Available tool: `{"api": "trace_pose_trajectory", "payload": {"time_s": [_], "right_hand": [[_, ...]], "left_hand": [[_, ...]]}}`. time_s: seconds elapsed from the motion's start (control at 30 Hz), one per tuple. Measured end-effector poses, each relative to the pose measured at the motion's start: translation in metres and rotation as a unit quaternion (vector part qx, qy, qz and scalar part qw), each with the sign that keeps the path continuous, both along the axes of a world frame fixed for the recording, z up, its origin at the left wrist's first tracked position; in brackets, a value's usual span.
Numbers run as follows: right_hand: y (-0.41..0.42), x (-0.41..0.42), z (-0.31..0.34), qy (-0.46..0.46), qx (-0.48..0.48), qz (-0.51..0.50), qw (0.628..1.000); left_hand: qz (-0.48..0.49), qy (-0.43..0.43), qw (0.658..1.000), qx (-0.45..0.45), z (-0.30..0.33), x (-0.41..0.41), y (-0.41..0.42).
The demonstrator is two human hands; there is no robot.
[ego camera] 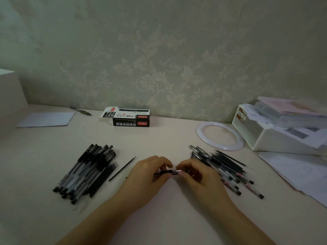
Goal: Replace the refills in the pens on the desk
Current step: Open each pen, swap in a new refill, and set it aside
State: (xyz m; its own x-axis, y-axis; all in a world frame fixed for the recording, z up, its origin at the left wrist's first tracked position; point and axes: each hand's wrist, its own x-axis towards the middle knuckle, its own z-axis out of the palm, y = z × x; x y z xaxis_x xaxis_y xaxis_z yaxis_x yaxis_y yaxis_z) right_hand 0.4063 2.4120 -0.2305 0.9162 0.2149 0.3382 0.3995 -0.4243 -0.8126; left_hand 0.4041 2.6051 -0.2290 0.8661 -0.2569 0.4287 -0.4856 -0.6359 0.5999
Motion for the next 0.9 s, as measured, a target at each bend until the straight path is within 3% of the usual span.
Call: {"api": "trace_pose_trajectory", "payload": {"time_s": [0.27, 0.57, 0.9], "right_hand": [[-0.0037, 0.0051, 0.0, 0.058, 0.096, 0.029, 0.993], [-0.0063, 0.0075, 0.001, 0.087, 0.129, 0.053, 0.986], [-0.005, 0.0049, 0.0002, 0.084, 0.115, 0.06, 0.988]], "left_hand": [[-0.023, -0.026, 0.999, 0.006, 0.0048, -0.0015, -0.001], [-0.012, 0.007, 0.998, -0.054, 0.0076, -0.003, -0.0035], [-0.012, 0.004, 0.999, -0.05, 0.0088, -0.0044, -0.005]]}}
